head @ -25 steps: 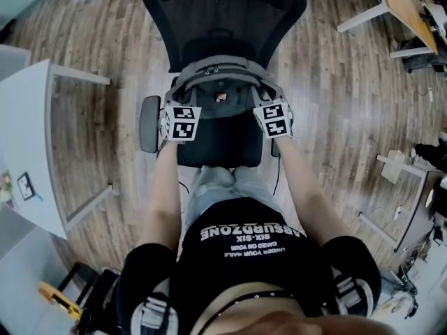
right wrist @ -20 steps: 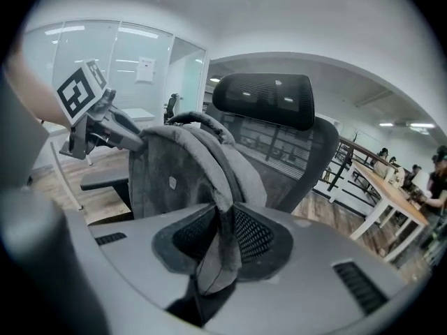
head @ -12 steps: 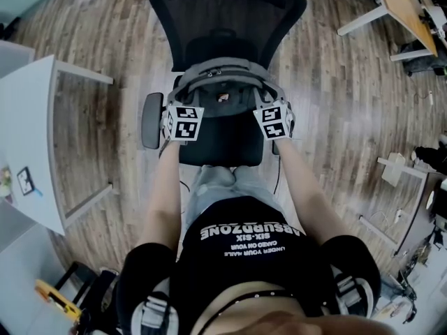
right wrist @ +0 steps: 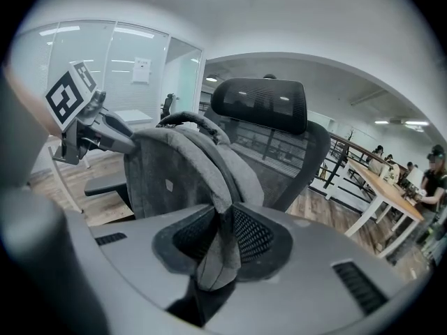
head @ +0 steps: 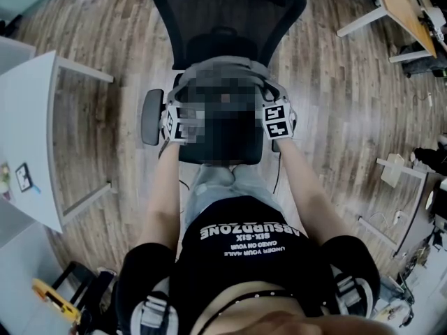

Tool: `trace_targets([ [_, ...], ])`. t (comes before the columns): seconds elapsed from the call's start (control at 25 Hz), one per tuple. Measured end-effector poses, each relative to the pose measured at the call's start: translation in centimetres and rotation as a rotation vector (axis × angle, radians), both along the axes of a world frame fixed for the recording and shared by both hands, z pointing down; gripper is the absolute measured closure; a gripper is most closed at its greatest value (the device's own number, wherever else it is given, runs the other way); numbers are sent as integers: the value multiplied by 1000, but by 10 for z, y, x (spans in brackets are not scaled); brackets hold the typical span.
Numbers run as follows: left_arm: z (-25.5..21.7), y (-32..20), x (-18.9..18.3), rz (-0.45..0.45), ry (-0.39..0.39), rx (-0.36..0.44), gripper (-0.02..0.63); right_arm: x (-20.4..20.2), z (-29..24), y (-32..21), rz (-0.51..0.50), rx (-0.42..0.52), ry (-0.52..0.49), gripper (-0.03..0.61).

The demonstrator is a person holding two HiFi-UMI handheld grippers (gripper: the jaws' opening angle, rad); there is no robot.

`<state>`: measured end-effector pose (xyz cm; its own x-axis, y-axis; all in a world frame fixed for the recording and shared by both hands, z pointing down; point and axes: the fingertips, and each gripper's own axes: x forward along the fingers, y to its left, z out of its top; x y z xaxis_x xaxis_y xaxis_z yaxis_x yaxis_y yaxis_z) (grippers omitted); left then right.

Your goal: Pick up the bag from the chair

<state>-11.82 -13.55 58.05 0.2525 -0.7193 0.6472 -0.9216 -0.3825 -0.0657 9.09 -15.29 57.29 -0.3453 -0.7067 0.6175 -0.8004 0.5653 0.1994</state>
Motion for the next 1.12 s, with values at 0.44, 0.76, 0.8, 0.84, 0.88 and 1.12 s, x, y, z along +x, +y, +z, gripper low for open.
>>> trace_targets([
  [0.44,-38,11,7,17,17,73,518,7,-37,14,45,25,-84,499],
  [0.76,-88,19,6,39,10,172,518,6,-85,25,34,87,-148,500],
  [0.8,-95,20,5,37,9,186,518,5,-92,26,37,97,-159,500],
  [0.84,-102,20,5,35,10,199,518,4,-98,27,39,106,-170,500],
  [0.88,-109,21,4,33,12,212,518,3,-103,28,41,114,-181,499],
  [1.12,-147,19,-6,12,51,275,518,-4,-140,29,32,173,-225,500],
])
